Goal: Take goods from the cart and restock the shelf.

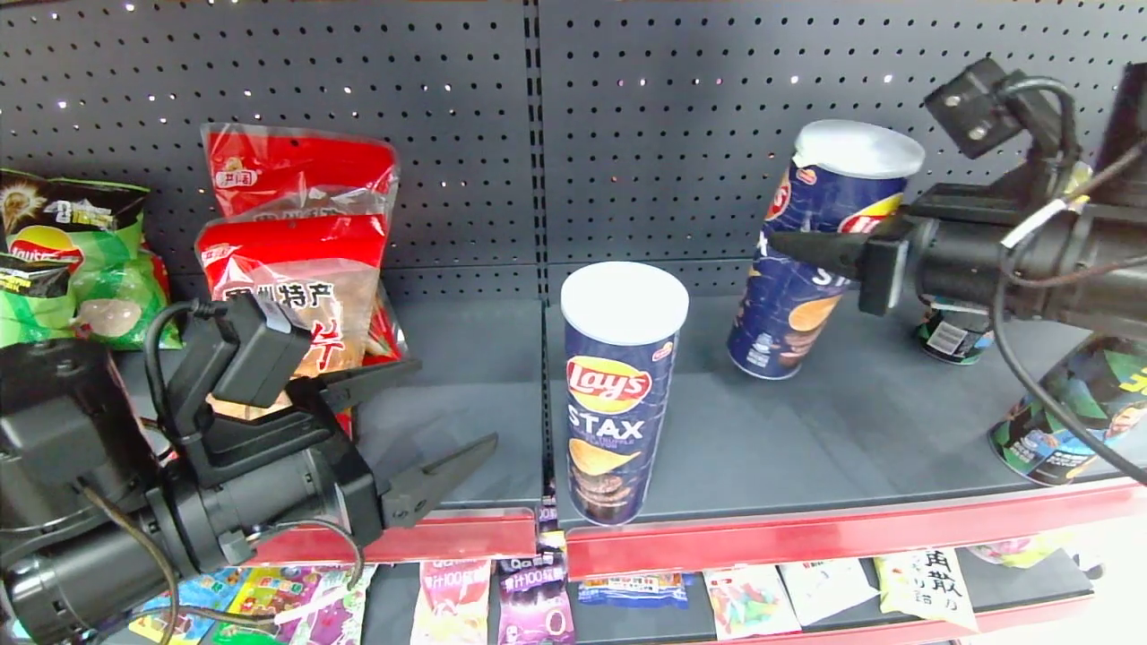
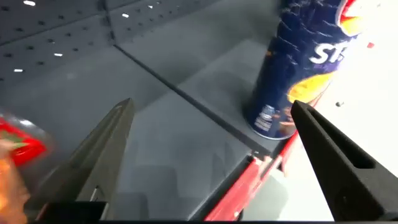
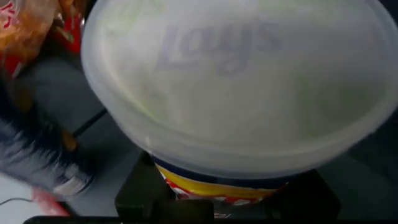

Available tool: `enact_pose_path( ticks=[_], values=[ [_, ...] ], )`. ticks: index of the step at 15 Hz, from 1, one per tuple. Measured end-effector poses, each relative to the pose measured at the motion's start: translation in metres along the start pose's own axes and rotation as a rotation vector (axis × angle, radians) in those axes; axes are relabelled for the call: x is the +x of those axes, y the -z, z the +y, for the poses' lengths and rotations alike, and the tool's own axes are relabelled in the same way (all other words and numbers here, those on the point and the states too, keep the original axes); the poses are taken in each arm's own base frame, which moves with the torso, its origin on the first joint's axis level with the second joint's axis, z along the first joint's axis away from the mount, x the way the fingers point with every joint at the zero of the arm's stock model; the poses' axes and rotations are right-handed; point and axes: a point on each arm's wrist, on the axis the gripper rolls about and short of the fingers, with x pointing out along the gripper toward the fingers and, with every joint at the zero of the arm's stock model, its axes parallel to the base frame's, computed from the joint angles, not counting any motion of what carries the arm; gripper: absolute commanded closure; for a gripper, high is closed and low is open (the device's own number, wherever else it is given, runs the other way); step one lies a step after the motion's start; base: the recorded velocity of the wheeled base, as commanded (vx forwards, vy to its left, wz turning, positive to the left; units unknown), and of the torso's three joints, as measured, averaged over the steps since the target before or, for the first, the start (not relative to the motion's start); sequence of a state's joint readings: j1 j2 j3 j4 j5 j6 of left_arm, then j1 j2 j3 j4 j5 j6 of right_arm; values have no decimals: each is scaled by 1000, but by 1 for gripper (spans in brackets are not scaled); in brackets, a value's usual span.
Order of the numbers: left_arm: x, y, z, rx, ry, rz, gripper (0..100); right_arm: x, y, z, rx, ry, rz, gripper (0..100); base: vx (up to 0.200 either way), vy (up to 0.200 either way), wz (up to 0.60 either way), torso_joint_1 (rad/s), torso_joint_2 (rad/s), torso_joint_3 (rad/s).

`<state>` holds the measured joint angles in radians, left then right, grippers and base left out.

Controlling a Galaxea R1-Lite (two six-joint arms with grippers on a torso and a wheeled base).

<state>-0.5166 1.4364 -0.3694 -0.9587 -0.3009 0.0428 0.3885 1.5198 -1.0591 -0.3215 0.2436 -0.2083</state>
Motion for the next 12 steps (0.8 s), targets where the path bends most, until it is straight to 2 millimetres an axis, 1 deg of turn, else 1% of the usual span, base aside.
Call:
enact_pose_path(
  ticks=[1, 3, 6, 8, 10, 12],
  values=[
    [4, -2, -2, 1, 12, -3, 0, 17, -3, -1, 7, -9, -10, 100, 0, 0, 0, 0, 0, 0],
    [10, -3, -2, 2, 16, -3, 0, 45, -6, 1, 40, -39, -24, 100, 0, 0, 0, 0, 0, 0],
    [12, -2, -2, -2, 14, 6, 0, 78, -2, 6, 59, -83, -17, 100, 0, 0, 0, 0, 0, 0],
    [12, 0, -1, -4, 11, 13, 0, 94, 5, 8, 61, -125, -4, 100, 0, 0, 0, 0, 0, 0],
    [13, 1, -1, -6, 2, 18, 0, 107, 10, 7, 63, -132, 5, 100, 0, 0, 0, 0, 0, 0],
    [14, 2, 0, -8, -6, 25, 0, 116, 10, 10, 67, -142, 0, 100, 0, 0, 0, 0, 0, 0]
  ],
)
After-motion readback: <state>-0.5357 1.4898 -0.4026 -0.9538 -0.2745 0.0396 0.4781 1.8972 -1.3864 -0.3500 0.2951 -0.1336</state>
